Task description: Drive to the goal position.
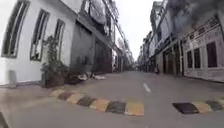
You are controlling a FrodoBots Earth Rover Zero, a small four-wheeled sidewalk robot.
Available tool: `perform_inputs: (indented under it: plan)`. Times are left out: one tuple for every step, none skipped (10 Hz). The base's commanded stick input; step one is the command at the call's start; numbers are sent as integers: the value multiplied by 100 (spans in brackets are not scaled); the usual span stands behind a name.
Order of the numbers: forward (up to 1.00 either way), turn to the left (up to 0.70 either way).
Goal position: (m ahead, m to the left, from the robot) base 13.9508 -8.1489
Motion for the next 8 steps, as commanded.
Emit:
perform_inputs:
  plan:
    - [85,0]
    - [85,-15]
    - [85,-34]
    - [85,-34]
    - [85,-34]
    - [85,-34]
    - [85,-34]
    - [85,-34]
